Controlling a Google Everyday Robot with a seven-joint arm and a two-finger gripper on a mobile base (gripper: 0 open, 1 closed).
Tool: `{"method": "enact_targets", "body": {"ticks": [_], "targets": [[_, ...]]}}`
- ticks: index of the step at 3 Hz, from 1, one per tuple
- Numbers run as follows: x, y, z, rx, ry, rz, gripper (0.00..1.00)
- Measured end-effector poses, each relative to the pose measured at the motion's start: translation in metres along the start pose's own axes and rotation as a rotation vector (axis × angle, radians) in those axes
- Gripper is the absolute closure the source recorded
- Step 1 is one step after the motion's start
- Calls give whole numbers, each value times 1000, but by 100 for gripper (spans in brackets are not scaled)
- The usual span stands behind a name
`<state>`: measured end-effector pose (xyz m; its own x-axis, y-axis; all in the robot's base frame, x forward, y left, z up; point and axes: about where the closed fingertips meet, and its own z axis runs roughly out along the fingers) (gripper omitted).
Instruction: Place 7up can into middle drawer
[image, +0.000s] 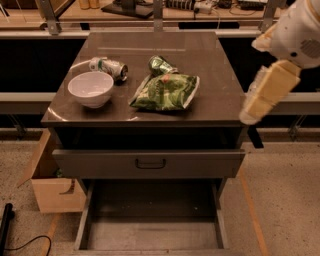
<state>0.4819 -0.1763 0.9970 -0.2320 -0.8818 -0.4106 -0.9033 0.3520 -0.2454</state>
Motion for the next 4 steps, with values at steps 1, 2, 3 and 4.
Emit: {"method": "enact_targets", "body": {"ticks": [1,2,3,4], "targets": [[-67,-40,30,16,-195,96,0],[-119,-60,59,88,-281,74,0],[-135,-78,51,164,-342,78,0],[-134,-78,50,164,-343,78,0]]}}
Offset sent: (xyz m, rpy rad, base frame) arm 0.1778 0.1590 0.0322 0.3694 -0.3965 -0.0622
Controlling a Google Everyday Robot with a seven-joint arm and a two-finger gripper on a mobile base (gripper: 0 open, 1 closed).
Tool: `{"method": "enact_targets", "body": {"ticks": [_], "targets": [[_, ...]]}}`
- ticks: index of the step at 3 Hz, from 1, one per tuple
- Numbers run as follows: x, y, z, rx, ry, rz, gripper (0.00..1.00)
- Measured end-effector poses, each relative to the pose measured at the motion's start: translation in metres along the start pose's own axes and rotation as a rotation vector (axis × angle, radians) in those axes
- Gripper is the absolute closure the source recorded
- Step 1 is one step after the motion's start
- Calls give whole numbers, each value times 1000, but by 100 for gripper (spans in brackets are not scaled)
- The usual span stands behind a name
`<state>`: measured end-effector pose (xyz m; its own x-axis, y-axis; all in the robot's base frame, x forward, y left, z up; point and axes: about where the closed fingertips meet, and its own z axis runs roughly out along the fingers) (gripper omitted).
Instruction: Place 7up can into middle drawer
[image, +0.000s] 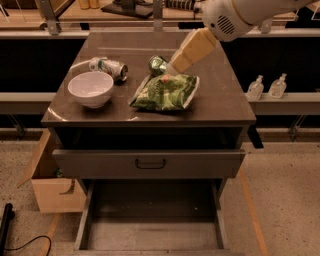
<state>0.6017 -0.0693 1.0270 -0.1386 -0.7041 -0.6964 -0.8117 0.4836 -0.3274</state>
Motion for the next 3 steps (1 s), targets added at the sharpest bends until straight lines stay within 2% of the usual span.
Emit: {"method": "enact_targets", "body": {"ticks": [1,2,3], "targets": [[-1,-7,25,5,-24,-3,0],[-6,-16,79,11,-68,-15,0],[-9,-20,108,14,-92,-31,0]]}}
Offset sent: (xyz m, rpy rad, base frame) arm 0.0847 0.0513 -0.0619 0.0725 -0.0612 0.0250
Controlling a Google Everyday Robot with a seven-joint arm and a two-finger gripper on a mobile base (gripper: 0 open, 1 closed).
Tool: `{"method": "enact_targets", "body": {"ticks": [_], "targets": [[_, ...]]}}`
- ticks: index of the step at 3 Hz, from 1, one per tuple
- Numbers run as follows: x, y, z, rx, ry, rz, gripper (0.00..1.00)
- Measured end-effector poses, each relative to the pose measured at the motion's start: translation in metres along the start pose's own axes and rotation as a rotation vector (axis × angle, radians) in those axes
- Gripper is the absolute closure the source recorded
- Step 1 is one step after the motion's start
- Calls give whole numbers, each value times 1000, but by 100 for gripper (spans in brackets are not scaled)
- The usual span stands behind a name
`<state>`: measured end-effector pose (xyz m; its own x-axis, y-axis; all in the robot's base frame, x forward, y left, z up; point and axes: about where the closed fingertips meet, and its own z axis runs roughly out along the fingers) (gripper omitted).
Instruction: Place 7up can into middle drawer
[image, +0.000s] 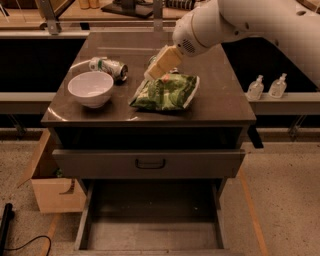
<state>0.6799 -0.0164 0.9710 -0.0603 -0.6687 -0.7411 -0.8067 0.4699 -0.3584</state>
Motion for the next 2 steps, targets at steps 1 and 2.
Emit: {"method": "enact_targets", "body": {"ticks": [1,2], "targets": [[-4,-10,35,-4,-3,-7,0],[-14,-11,68,-27,-4,-19,0]]}}
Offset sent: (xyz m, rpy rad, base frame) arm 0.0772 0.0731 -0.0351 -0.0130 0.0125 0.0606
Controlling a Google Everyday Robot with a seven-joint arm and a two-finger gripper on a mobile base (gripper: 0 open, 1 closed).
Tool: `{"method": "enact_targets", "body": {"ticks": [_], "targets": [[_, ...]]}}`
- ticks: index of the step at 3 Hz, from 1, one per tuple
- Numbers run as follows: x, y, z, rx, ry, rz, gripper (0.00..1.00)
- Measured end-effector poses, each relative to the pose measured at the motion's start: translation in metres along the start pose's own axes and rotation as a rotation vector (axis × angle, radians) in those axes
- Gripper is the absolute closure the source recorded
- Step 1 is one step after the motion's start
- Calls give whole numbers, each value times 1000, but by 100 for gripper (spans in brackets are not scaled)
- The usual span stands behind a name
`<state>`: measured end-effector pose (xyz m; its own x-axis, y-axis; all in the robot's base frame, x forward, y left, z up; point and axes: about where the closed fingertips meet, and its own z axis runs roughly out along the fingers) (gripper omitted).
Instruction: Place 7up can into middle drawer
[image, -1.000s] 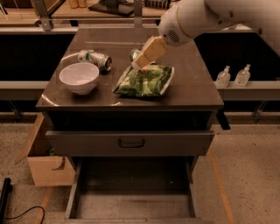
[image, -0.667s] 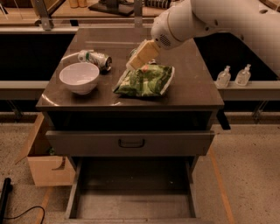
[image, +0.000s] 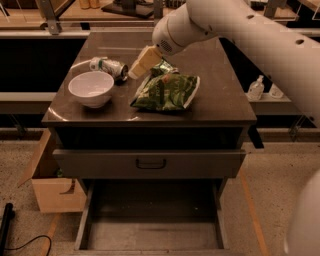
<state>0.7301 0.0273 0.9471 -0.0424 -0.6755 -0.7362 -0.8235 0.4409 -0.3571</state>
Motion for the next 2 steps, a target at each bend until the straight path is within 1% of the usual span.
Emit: {"method": "enact_targets", "body": {"ticks": [2], "targets": [[-10,13,56,-65,7,-39,0]]}}
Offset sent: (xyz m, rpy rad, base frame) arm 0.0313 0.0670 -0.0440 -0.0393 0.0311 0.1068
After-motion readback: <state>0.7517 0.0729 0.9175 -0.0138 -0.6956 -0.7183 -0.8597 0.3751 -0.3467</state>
